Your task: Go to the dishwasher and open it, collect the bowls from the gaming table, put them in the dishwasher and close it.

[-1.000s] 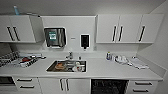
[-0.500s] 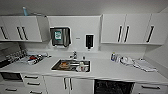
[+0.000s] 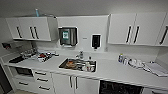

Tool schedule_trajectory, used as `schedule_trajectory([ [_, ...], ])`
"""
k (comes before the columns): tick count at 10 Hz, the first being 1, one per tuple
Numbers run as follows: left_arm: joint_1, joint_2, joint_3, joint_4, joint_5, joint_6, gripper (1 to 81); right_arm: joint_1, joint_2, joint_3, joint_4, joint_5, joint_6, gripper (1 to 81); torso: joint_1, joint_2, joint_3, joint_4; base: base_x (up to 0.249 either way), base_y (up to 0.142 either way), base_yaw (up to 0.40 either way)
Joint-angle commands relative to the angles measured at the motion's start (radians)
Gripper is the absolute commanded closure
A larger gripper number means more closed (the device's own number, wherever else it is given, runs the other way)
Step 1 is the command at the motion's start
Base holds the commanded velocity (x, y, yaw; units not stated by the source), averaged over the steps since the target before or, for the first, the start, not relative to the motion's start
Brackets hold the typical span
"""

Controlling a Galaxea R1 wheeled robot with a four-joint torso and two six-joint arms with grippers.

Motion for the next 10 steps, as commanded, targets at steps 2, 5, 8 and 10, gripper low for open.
schedule_trajectory([
  [2,-0.057,-0.011,0.002,-0.002,0.045,0.000,1.0,0.069,-0.010,-0.003,0.005,-0.053,-0.003,1.0,0.000,0.000,0.000,0.000,0.000,0.000,0.191],
  [5,-0.057,-0.008,-0.008,0.000,0.045,0.000,1.0,0.060,-0.010,-0.001,0.005,-0.047,-0.003,1.0,0.000,0.000,0.000,0.000,0.000,0.000,0.192],
  [8,-0.055,-0.002,-0.008,0.004,0.045,0.000,1.0,0.057,-0.007,-0.001,0.003,-0.047,-0.003,1.0,0.000,0.000,0.000,0.000,0.000,0.000,0.192],
  [10,-0.057,0.001,-0.008,0.006,0.045,0.000,1.0,0.057,-0.002,-0.001,0.005,-0.047,-0.003,1.0,0.000,0.000,0.000,0.000,0.000,0.000,0.194],
])
